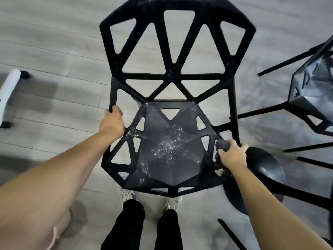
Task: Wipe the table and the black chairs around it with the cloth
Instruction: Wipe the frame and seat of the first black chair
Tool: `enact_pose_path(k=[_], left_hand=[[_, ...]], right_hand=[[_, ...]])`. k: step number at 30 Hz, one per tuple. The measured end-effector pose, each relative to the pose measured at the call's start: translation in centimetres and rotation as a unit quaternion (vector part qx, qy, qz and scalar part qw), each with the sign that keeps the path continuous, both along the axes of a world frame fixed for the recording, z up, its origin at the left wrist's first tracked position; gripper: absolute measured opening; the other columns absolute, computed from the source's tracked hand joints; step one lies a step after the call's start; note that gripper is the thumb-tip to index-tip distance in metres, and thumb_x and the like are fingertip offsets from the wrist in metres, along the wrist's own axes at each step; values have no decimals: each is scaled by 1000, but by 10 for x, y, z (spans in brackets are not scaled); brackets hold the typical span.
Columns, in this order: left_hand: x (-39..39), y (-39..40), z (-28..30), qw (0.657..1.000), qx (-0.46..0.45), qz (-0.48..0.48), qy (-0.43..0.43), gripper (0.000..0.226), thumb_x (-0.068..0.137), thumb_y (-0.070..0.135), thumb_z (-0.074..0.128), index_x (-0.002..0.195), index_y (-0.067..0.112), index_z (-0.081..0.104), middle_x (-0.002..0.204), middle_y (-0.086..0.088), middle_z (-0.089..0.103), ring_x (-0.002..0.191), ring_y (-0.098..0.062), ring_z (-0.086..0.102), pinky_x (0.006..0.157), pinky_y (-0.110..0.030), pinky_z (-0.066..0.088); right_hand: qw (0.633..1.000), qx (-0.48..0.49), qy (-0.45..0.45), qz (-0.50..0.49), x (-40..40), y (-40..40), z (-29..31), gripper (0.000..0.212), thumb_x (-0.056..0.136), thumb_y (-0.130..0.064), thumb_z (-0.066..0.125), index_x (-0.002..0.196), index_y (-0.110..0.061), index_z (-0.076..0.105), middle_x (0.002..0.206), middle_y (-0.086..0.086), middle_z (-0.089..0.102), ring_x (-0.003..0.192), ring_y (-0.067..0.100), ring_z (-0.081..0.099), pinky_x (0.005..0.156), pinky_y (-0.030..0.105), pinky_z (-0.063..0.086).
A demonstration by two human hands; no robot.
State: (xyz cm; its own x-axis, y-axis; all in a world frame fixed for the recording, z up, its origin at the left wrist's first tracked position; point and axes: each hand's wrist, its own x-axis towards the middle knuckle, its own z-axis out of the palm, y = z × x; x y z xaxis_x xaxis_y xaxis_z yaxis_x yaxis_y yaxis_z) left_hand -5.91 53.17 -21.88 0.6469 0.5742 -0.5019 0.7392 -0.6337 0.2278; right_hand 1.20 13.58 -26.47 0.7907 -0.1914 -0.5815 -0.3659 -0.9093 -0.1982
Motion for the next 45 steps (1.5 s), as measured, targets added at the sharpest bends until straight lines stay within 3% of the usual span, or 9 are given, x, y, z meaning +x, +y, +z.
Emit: enact_pose_path(k=[7,13,17,23,30,34,39,42,45], left_hand=[[-21,33,4,997,-49,-45,-36,48,87,-11,42,127,13,49,147,-20,30,110,-44,55,97,-47,46],[30,45,83,920,65,-92,-374,33,90,-2,42,120,8,51,127,-15,48,106,-31,47,93,-43,40],[97,56,140,873,97,-146,-455,39,97,5,37,134,10,47,129,-13,50,109,-26,45,96,-33,33],[166,69,134,909,-14,-175,-379,33,106,16,33,130,17,55,120,-11,64,113,-35,56,101,-48,40],[178,65,128,929,-52,-124,-344,31,108,24,30,121,38,55,98,10,70,107,-24,58,89,-32,21],[179,70,126,926,-53,-143,-346,31,104,30,30,118,36,57,96,8,71,107,-30,60,90,-36,28],[176,77,121,927,-39,-147,-344,18,98,21,35,91,22,51,68,8,47,92,-39,54,81,-40,31],[173,72,124,925,-35,-137,-352,25,103,17,37,112,26,59,83,7,63,98,-33,56,86,-37,28],[174,66,124,926,-52,-113,-356,34,108,25,34,134,33,54,116,7,69,110,-25,54,94,-32,23]], right_hand=[[988,59,-93,-110,-43,29,21,47,92,-20,67,136,-22,52,148,15,22,113,45,53,102,43,47],[920,208,-316,-98,-21,115,102,54,91,-15,70,138,-34,50,134,1,38,110,18,53,94,20,44],[853,291,-432,-17,27,195,163,64,89,-16,73,143,-33,45,136,-4,43,118,2,47,92,2,37],[778,234,-580,62,115,249,187,60,91,-16,65,148,-18,47,137,10,43,124,26,45,110,46,41],[809,121,-572,60,184,260,161,61,93,-20,56,151,-31,39,154,10,35,140,32,35,114,55,34],[764,160,-606,156,167,318,154,54,91,-18,59,145,-20,53,154,13,38,144,35,31,120,52,27],[723,202,-602,273,146,359,153,44,95,-12,57,138,-17,62,147,17,50,141,38,40,116,52,32],[704,155,-622,305,165,317,152,47,94,-8,59,139,-22,62,148,12,48,140,34,40,117,49,34],[745,115,-633,178,188,255,146,54,90,-4,59,140,-24,53,150,10,38,138,34,37,114,56,37]])
